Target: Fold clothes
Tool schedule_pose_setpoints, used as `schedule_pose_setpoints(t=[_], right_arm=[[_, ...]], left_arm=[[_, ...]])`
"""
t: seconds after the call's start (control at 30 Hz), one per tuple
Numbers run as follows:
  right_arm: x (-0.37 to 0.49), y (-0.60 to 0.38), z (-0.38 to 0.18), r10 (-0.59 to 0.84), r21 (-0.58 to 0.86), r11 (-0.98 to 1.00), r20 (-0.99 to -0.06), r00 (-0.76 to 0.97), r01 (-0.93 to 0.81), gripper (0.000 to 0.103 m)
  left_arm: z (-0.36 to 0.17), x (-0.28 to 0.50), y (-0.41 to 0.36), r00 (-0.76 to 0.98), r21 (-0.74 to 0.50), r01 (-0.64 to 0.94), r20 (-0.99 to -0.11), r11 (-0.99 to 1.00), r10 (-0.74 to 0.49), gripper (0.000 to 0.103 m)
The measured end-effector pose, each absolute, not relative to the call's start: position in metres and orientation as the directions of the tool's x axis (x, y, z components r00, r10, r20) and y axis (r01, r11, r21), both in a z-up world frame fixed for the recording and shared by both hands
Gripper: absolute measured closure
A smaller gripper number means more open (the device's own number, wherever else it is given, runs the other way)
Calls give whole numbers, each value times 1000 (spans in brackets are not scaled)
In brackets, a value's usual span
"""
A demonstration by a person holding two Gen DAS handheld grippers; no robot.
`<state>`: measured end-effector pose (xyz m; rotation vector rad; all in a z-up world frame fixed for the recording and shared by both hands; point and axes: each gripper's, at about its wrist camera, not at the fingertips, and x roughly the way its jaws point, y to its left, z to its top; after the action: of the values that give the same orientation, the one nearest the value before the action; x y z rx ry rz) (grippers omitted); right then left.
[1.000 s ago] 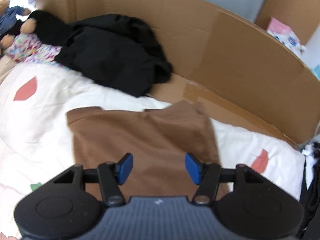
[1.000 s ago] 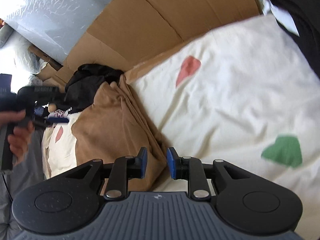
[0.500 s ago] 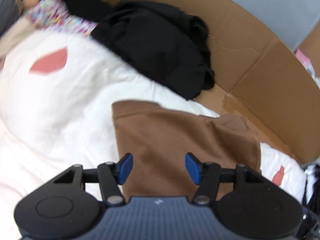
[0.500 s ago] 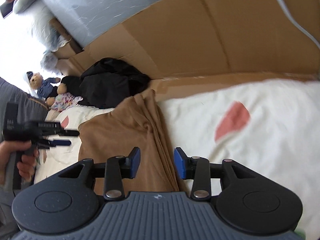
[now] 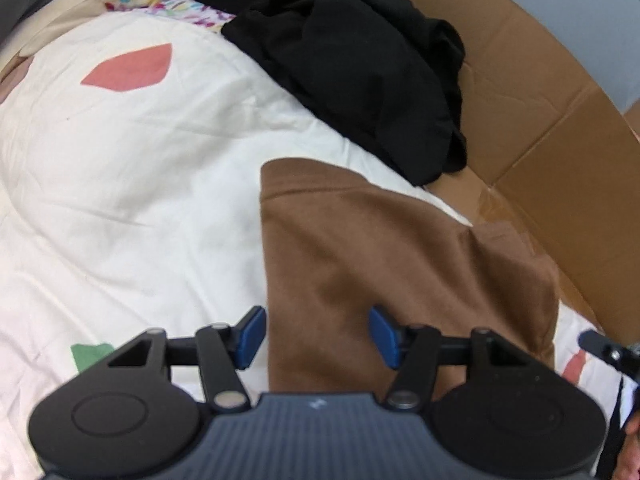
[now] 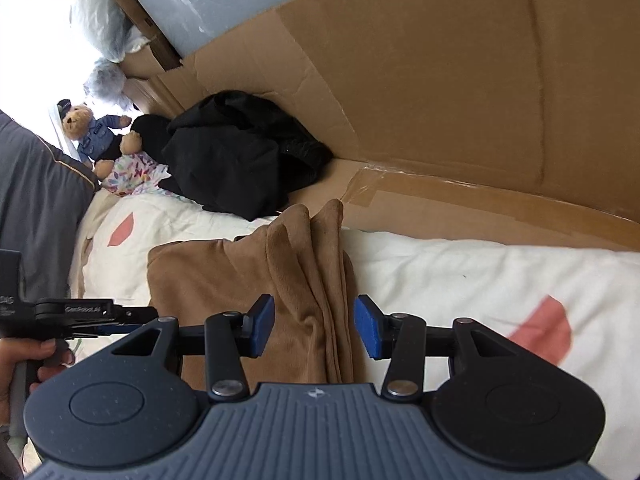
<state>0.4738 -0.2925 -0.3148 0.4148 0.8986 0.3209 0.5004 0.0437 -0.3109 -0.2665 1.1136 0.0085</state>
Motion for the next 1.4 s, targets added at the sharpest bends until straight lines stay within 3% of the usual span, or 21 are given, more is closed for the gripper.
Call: schedule_pose_setpoints(t=[0.07, 0.6, 0.9, 0.93, 1.0, 1.03, 1.07, 1.17, 1.4], right_arm=[[486, -292, -318, 460, 498, 861, -673, 579, -104, 45], [546, -260, -337, 498, 424, 867, -720, 483, -262, 44], [567, -279, -366, 612, 611, 773, -644, 460, -173, 44], [568, -281, -369, 625, 631, 758, -631, 459, -166, 46], [570, -281, -371, 648, 655, 738, -618, 445, -164, 63], [571, -279, -372, 644, 650, 743, -627, 437, -163, 79], [571, -278, -372, 641, 644, 748, -636, 430, -162, 85], [568, -277, -366, 632, 626, 757, -627, 455, -189, 91], [559, -285, -346, 590, 576, 789, -618, 519, -212, 93]], left_arm=[[-309, 502, 42, 462, -186, -110, -879, 976, -116, 40], [-326, 510, 52, 468, -287, -151, -864, 946, -187, 40], [-332, 511, 55, 472, -290, -162, -862, 943, -184, 39], [-331, 511, 56, 480, -287, -167, -859, 943, -177, 39], [-326, 509, 58, 518, -287, -177, -841, 941, -159, 40], [-325, 509, 59, 530, -288, -181, -834, 940, -153, 40], [-323, 510, 61, 541, -288, -184, -828, 940, -148, 40], [-321, 520, 66, 558, -275, -188, -820, 943, -128, 40], [-326, 538, 79, 582, -285, -182, -803, 941, -131, 39]])
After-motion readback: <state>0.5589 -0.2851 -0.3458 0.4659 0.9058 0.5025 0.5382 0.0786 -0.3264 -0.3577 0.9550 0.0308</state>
